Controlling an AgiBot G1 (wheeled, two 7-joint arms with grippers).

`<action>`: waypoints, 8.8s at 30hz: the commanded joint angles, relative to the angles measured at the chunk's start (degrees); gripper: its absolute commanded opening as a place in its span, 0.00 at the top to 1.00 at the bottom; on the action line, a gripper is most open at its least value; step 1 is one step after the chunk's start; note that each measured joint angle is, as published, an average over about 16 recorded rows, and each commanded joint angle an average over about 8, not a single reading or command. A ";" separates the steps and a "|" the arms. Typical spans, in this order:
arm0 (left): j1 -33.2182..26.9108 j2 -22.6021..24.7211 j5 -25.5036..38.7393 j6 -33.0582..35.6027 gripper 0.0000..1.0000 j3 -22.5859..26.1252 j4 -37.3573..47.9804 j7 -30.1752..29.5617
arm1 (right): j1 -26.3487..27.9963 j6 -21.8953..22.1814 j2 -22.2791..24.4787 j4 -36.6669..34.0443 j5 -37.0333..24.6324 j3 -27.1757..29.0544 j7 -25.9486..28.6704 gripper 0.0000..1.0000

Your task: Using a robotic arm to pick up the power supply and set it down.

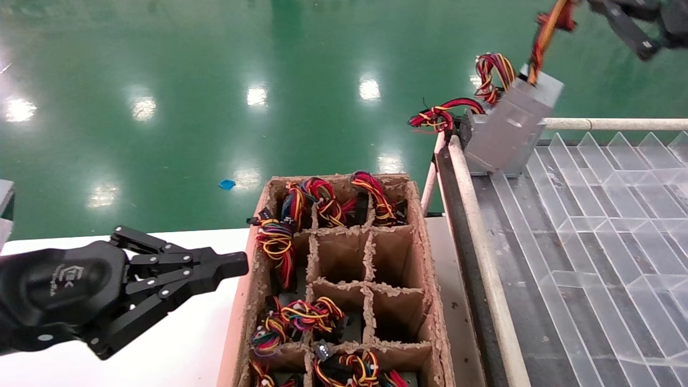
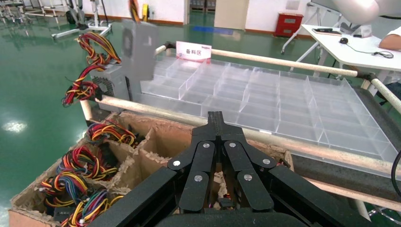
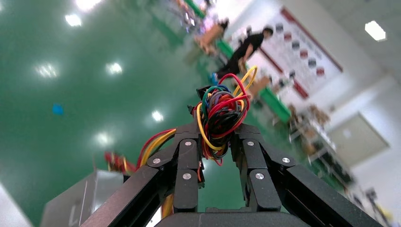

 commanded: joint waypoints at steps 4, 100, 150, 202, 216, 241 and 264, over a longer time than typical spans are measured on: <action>0.00 0.00 0.00 0.00 1.00 0.00 0.00 0.00 | -1.69 -0.97 1.66 -3.64 -0.54 -0.13 -1.08 1.00; 0.00 0.00 0.00 0.00 1.00 0.00 0.00 0.00 | 24.68 -4.75 -21.70 -55.10 -10.90 -9.52 -28.10 0.00; 0.00 0.00 0.00 0.00 0.00 0.00 0.00 0.00 | -5.05 -23.23 -7.73 -13.21 17.30 -4.05 -3.11 0.00; 0.02 -0.01 0.00 -0.02 0.00 -0.01 0.01 0.00 | -21.39 -31.84 -0.40 8.26 30.66 -3.29 13.83 0.00; 0.02 -0.01 0.00 -0.02 0.00 -0.01 0.01 0.00 | -21.22 -31.77 -0.46 8.05 30.52 -3.34 13.77 0.00; 0.02 -0.01 0.00 -0.02 0.00 -0.01 0.01 0.00 | -21.13 -31.69 -0.52 7.94 30.43 -3.35 13.70 0.00; 0.02 -0.01 0.00 -0.02 0.00 -0.01 0.01 0.00 | -21.13 -31.69 -0.52 7.93 30.43 -3.35 13.70 0.00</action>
